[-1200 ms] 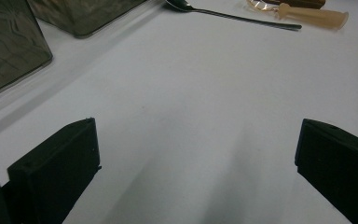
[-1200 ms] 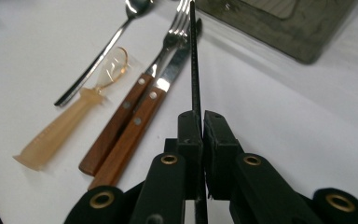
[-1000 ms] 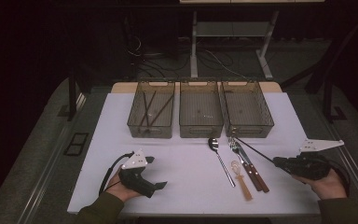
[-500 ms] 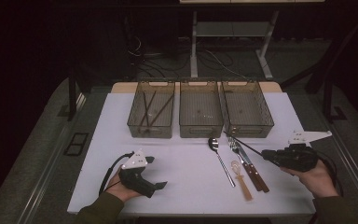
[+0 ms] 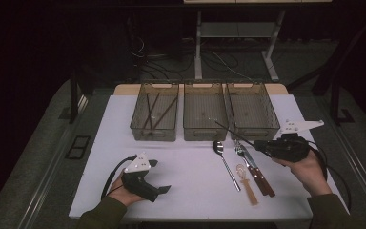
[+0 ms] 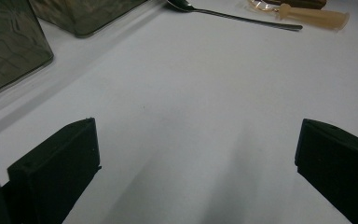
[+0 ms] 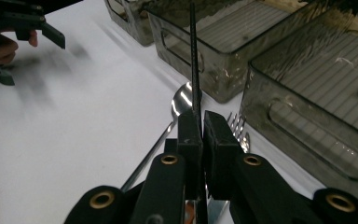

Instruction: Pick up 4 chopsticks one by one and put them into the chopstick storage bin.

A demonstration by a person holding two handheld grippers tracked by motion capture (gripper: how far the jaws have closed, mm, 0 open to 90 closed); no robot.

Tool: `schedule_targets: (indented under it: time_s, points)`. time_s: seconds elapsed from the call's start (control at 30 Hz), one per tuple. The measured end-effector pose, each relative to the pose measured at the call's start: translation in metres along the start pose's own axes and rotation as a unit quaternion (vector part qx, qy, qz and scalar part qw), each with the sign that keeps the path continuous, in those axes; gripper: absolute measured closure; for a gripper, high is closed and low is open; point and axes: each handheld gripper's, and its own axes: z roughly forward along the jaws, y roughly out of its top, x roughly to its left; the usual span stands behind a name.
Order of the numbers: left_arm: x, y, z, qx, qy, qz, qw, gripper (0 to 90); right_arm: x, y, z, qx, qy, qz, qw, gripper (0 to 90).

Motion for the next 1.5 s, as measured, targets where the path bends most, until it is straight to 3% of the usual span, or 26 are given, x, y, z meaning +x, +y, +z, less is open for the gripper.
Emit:
schedule_targets:
  time_s: [0.53, 1.13, 1.5]
  points:
    - [-0.001, 0.000, 0.000, -0.002, -0.001, -0.001, 1.0000, 0.0, 0.012, 0.040, 0.046, 0.000, 0.004, -0.007, 1.0000, 85.9]
    - [-0.001, 0.000, 0.000, -0.008, -0.003, -0.002, 1.0000, 0.0, 0.026, 0.095, 0.099, 0.017, -0.009, -0.018, 0.9997, 85.9]
    - [-0.001, 0.001, 0.000, -0.007, -0.004, 0.002, 1.0000, 0.0, 0.035, 0.123, 0.136, 0.025, -0.018, -0.012, 0.9994, 85.9]
